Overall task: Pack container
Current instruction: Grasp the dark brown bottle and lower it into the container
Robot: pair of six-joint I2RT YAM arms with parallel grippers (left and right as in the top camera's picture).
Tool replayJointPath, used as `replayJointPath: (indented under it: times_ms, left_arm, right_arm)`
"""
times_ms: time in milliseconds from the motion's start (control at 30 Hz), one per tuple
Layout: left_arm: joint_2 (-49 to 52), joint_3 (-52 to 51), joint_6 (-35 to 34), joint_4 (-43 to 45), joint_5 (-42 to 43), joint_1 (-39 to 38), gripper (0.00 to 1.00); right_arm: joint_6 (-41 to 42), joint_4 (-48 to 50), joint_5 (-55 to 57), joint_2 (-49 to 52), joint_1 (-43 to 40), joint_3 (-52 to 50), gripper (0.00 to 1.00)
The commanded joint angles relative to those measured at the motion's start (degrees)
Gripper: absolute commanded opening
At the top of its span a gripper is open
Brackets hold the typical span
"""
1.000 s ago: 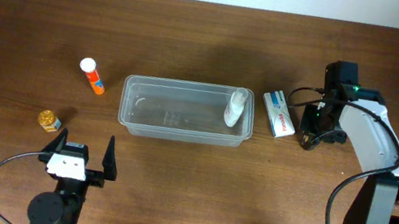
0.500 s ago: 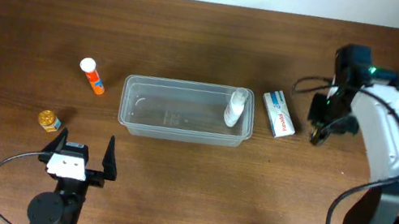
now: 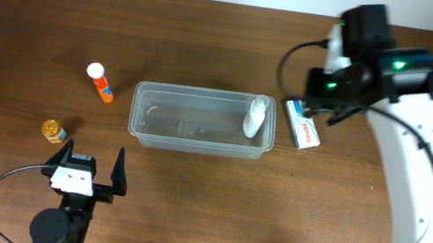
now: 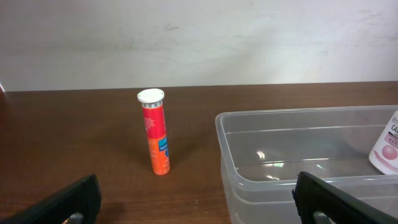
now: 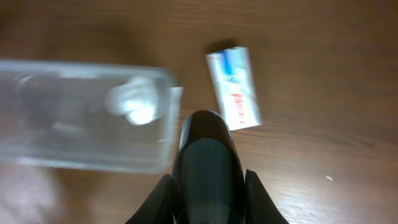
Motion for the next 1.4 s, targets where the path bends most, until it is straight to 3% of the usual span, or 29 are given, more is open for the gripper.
replayJointPath:
  times_ms: [0, 200, 433, 833, 1367]
  left_arm:
    - [-0.37, -0.44, 0.85, 0.04, 0.85, 0.20, 0.99]
    - [-0.37, -0.44, 0.87, 0.04, 0.85, 0.20, 0.99]
    - [-0.37, -0.44, 0.87, 0.04, 0.85, 0.20, 0.99]
    - [-0.37, -0.44, 0.87, 0.04, 0.85, 0.20, 0.99]
    - [-0.37, -0.44, 0.85, 0.04, 0.85, 0.20, 0.99]
  right_arm:
    - [2.08, 0.57, -0.37, -1.40, 5.42, 1.25, 0.19]
    - [4.87, 2.84, 2.56, 0.85, 12.81, -0.04, 0.25]
    - [5.99, 4.61, 3.39, 5.75, 16.68, -3.15, 0.24]
    - [6.43, 11.23, 6.73, 11.39, 17.07, -9.53, 0.24]
    - [8.31, 19.19, 8.41, 11.65, 17.03, -19.06, 0.24]
